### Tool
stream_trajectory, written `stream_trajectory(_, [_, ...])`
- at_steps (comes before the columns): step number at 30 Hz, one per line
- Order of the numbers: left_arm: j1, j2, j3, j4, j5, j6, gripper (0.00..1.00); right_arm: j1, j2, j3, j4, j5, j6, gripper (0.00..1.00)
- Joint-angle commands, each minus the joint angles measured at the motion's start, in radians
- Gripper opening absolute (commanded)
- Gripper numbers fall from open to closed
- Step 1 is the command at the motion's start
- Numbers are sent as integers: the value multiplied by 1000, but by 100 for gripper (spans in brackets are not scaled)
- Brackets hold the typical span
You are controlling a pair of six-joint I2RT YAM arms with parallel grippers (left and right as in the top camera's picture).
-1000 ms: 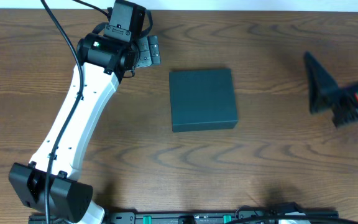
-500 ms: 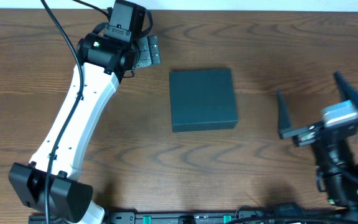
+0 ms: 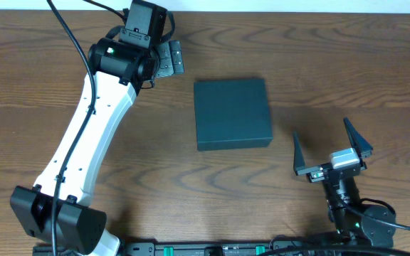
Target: Pack container
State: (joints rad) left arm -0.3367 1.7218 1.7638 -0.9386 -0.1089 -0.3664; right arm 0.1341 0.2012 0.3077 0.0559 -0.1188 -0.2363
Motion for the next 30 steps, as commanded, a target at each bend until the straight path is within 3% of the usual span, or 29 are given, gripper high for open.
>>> stream_trajectory(1, [4, 3, 2, -3, -12, 6, 99, -17, -37, -61, 21, -1, 59, 99])
stream_trajectory(30, [4, 3, 2, -3, -12, 6, 99, -44, -164, -290, 84, 119, 316, 99])
